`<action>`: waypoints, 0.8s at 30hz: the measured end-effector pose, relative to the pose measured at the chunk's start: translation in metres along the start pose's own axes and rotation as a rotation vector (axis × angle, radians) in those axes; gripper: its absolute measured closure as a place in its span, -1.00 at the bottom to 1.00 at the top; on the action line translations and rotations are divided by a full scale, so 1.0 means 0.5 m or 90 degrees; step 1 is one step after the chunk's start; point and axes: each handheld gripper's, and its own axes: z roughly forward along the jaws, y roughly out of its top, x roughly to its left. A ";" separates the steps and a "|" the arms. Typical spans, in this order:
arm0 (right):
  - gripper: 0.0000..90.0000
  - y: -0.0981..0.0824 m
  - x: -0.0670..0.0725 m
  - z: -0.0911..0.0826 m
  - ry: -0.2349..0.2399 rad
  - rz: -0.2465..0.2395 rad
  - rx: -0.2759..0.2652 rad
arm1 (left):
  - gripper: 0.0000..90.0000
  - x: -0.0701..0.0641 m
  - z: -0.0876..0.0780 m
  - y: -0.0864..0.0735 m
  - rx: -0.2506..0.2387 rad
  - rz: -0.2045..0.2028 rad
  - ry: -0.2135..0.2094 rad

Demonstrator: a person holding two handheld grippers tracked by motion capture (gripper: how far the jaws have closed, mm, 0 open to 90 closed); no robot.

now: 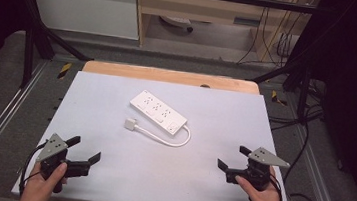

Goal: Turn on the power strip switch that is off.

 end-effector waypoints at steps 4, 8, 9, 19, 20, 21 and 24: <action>-0.91 0.027 0.010 0.014 0.015 -0.016 0.002 | -0.88 0.005 -0.001 -0.002 -0.001 -0.009 0.005; -0.93 0.048 0.016 0.026 0.024 -0.029 -0.003 | -0.88 0.009 -0.002 -0.004 0.000 -0.013 0.006; -0.93 0.051 0.018 0.030 0.026 -0.031 0.000 | -0.88 0.009 -0.002 -0.003 0.000 -0.013 0.005; -0.94 0.076 0.032 0.056 0.051 -0.040 0.004 | -0.88 0.006 -0.002 -0.002 -0.001 -0.006 0.002; -0.93 0.079 0.032 0.059 0.053 -0.042 0.003 | -0.88 0.006 -0.002 -0.002 -0.001 -0.002 0.005; -0.93 0.084 0.033 0.061 0.055 -0.042 0.003 | -0.88 0.006 -0.002 -0.002 0.000 -0.001 0.004; -0.91 0.099 0.037 0.070 0.056 -0.047 0.001 | -0.88 0.007 -0.001 -0.002 0.000 -0.001 0.005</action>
